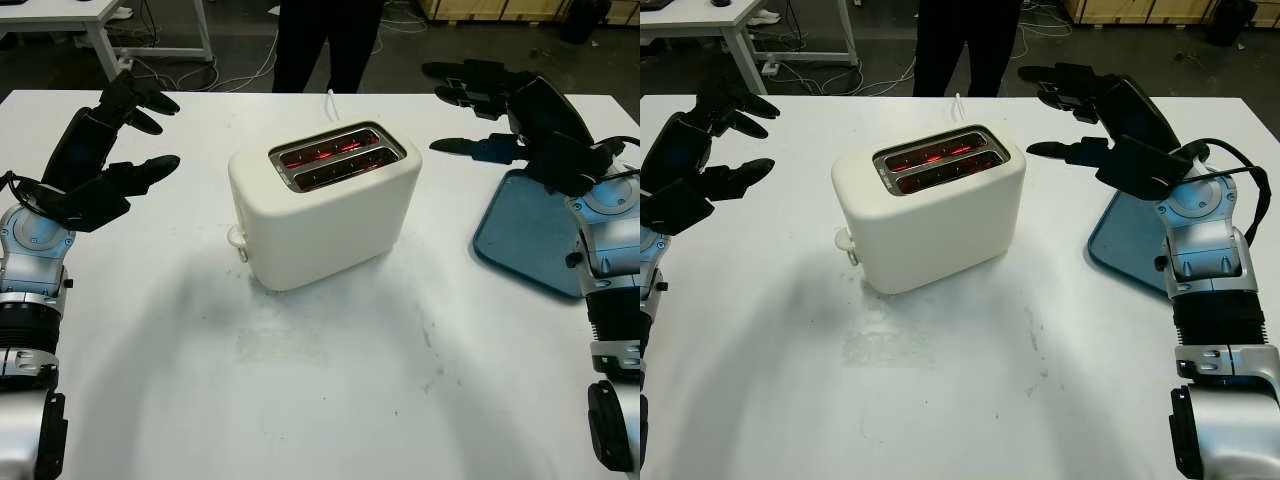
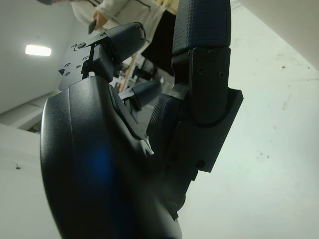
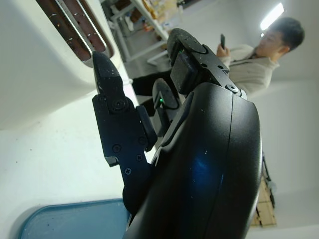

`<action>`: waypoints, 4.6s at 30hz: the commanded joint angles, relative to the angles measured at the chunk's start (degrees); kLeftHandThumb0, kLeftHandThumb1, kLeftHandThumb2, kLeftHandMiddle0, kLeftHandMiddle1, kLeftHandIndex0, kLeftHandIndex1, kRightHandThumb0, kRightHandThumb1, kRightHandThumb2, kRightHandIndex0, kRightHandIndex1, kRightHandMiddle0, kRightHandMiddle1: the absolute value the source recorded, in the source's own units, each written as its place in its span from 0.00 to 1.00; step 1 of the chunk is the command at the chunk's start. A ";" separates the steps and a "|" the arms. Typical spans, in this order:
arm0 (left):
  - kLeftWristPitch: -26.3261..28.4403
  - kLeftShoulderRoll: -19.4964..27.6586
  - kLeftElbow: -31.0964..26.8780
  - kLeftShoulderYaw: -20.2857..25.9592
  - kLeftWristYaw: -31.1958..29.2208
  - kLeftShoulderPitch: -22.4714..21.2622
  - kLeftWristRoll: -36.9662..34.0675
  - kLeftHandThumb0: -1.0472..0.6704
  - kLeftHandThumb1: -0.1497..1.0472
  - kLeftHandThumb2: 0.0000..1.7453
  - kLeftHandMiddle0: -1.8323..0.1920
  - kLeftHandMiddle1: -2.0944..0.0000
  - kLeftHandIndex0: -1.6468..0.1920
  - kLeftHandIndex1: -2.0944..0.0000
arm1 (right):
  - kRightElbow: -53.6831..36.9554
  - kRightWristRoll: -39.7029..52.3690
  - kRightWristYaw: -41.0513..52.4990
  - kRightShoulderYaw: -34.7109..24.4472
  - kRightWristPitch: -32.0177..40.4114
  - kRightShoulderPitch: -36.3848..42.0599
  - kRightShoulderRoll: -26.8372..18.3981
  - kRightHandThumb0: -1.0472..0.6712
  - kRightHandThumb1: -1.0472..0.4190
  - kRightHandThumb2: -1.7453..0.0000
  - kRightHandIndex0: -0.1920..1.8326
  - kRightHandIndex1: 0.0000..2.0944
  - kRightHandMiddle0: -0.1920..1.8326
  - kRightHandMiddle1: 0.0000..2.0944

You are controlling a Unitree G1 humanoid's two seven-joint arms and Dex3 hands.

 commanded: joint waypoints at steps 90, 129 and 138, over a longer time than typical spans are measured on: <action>-0.42 0.51 0.40 -0.05 0.19 -0.44 1.28 0.00 0.89 0.23 0.91 0.26 0.90 0.33 | 17.57 -16.05 3.54 17.00 -18.99 -25.64 3.72 0.32 0.28 0.99 0.59 0.15 0.56 0.06; -1.76 -0.12 1.40 0.11 -0.23 0.05 0.14 0.00 0.89 0.21 0.91 0.27 0.90 0.34 | 23.93 -28.49 -0.31 25.72 -19.27 -25.65 4.51 0.43 0.24 1.00 0.50 0.38 0.61 0.01; -1.04 0.23 0.65 -0.05 -0.11 0.13 0.66 0.00 0.89 0.22 0.91 0.26 0.90 0.33 | 24.17 -33.19 -5.11 28.39 -23.35 -25.29 3.44 0.28 0.16 0.99 0.59 0.75 0.56 0.56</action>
